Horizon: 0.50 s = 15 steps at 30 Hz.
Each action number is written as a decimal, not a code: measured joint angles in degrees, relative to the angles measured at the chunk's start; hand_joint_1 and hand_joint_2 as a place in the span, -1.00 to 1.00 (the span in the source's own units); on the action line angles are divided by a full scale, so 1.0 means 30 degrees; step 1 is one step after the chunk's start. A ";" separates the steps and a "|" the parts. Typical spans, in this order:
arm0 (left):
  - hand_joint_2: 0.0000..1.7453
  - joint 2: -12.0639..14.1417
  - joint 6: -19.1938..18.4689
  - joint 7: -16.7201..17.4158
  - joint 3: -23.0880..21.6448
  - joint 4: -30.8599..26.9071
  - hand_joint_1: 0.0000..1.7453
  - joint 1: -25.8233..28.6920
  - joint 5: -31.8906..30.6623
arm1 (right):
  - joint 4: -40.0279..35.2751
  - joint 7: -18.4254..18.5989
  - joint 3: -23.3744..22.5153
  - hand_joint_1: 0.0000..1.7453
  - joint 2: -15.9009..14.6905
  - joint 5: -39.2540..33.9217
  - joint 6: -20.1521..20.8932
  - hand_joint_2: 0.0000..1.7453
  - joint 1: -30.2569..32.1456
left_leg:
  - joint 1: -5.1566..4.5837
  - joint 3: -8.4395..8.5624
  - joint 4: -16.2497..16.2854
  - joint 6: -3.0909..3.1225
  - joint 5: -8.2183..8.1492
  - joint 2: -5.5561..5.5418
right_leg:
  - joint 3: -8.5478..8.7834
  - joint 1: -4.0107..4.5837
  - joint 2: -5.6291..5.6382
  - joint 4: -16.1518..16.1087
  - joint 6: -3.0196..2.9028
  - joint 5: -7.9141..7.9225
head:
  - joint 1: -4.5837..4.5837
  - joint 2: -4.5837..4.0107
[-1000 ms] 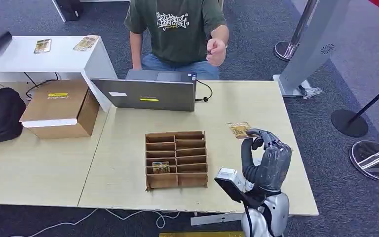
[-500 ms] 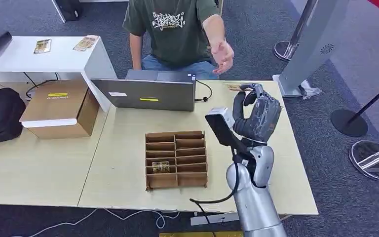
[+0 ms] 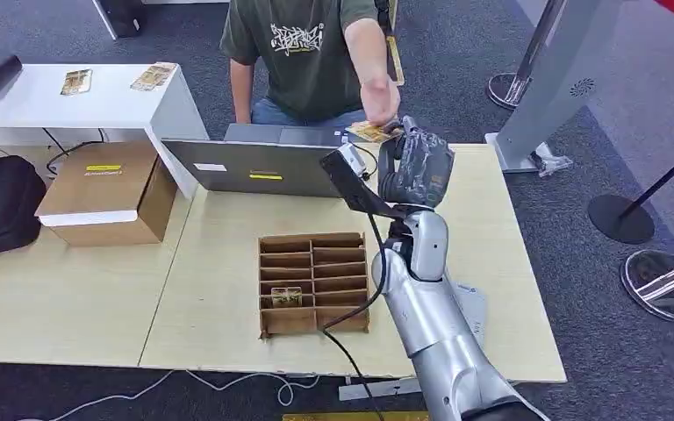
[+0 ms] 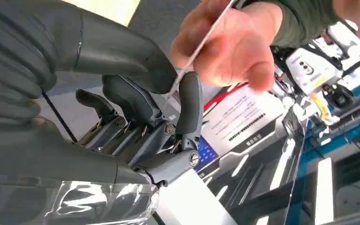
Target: Pass the card to the sensor for recognition and then transmit it.
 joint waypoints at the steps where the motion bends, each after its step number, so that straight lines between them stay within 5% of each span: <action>1: -1.00 -0.0007 0.0000 0.0007 -0.0015 0.0000 -1.00 -0.0005 -0.0007 | 0.0277 0.0102 -0.0007 1.00 0.0000 0.0087 0.0000 1.00 -0.0100 | 0.0000 0.0000 0.0000 0.0000 0.0000 0.0000 | 0.0000 0.0000 0.0000 0.0000 0.0000 0.0000 | 0.0000 0.0000; 15: -1.00 -0.0015 -0.0007 0.0029 -0.0496 0.0000 -1.00 -0.0007 -0.0007 | 0.2009 0.0488 -0.0146 1.00 0.0007 0.0845 -0.0022 1.00 -0.0607 | 0.0000 -0.0004 0.0000 0.0000 -0.0002 -0.0001 | -0.0003 0.0000 0.0000 0.0000 0.0000 -0.0001 | 0.0000 0.0000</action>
